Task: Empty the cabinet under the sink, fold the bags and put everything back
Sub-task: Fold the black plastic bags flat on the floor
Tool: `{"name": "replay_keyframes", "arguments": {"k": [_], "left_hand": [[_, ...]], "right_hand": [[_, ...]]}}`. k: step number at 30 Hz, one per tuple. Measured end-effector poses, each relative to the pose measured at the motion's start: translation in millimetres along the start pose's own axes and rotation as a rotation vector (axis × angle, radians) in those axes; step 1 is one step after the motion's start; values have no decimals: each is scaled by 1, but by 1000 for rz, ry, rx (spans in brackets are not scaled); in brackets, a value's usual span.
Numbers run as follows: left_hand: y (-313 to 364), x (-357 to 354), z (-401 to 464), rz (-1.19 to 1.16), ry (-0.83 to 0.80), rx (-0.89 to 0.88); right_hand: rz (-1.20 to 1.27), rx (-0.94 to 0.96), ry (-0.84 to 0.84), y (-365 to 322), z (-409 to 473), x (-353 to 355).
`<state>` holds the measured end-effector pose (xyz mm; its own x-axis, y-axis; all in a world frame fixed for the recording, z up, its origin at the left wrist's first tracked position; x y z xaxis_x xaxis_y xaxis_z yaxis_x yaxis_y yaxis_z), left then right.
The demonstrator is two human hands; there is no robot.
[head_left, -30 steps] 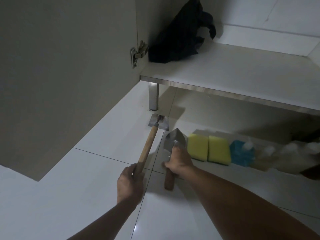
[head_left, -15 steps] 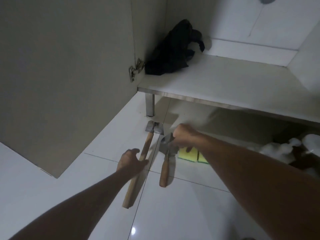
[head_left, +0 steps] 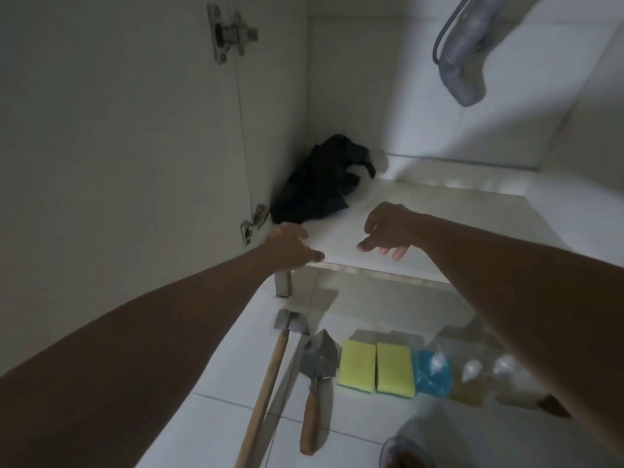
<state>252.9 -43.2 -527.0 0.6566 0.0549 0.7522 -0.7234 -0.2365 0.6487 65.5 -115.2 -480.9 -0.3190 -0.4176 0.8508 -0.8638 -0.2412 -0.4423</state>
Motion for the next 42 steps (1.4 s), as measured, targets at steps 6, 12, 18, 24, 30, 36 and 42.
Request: {"name": "replay_keyframes", "arguments": {"k": [6, 12, 18, 24, 30, 36, 42], "left_hand": [[20, -3, 84, 142, 84, -12], [7, -12, 175, 436, 288, 35], [-14, -25, 231, 518, 340, 14], [-44, -41, 275, 424, 254, -17], [-65, -45, 295, 303, 204, -9], [-64, -35, 298, 166, 304, -111], [-57, -43, 299, -101, 359, -127]], "right_hand": [[-4, 36, 71, 21, 77, 38], [-112, 207, 231, 33, 176, 55], [-394, 518, 328, 28, 287, 52], [-585, 442, 240, 16, 344, 53], [-502, 415, 7, 17, 384, 27], [-354, 459, 96, 15, 394, 9], [-341, 541, 206, 13, 373, -4]]}}
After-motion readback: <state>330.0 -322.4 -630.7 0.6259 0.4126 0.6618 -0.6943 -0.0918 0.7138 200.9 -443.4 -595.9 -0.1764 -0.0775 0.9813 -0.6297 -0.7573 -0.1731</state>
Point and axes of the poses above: each hand's wrist, its own z-axis towards the middle knuckle, its own x-axis out of the back of the hand, y = z × x, the point moved 3 cm from there along z, towards the middle knuckle, and after that the axes turned 1 degree about x, right-handed, at the moved point
